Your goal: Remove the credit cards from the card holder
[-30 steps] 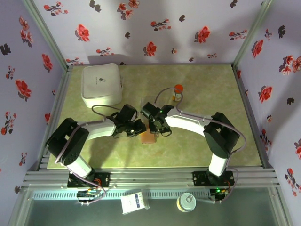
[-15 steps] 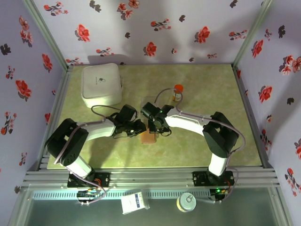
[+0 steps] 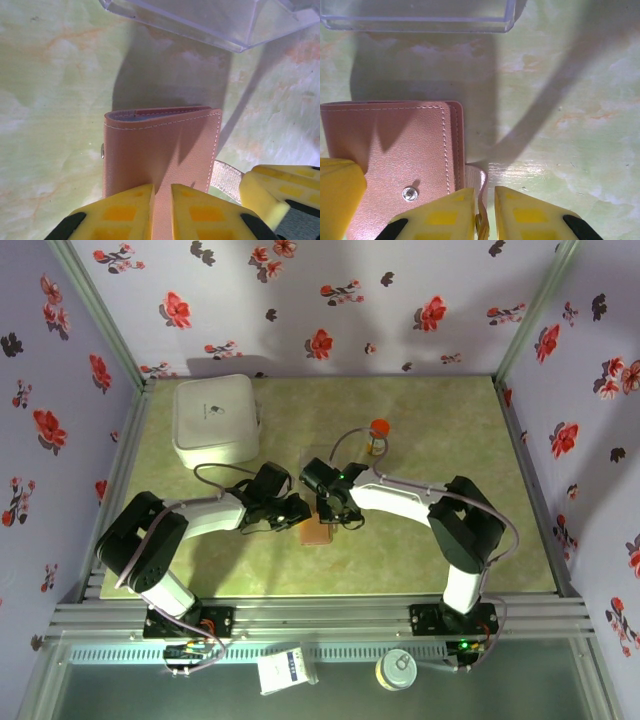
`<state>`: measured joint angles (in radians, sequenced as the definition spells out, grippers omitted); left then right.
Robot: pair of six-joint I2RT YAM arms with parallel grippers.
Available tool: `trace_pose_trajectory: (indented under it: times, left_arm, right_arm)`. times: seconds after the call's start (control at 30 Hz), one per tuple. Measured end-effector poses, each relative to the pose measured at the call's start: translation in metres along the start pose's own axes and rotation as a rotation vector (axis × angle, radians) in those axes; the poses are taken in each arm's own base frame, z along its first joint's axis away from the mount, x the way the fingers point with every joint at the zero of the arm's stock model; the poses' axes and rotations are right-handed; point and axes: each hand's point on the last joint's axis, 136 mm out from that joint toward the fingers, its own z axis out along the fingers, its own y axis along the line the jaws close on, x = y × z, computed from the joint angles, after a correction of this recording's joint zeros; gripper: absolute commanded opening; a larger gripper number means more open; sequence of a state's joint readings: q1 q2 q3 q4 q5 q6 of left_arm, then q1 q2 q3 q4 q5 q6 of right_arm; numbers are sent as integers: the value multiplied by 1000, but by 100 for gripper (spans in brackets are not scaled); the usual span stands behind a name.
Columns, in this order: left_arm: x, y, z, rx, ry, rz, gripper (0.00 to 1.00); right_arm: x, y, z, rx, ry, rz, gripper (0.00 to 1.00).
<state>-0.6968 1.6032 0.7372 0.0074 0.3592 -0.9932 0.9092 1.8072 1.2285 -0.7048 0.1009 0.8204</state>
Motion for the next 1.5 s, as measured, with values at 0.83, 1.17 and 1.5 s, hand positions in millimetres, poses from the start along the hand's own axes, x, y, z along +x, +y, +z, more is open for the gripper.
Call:
trace_pose_trajectory:
  times: [0.83, 1.17, 1.5]
  left_arm:
    - [0, 0, 0, 0, 0, 0, 13]
    - [0, 0, 0, 0, -1, 0, 13]
    - [-10, -9, -17, 45, -57, -2, 13]
  right_arm:
    - [12, 6, 28, -110, 74, 84, 16]
    - [11, 8, 28, -137, 76, 105, 8]
    - [8, 6, 17, -143, 52, 76, 7]
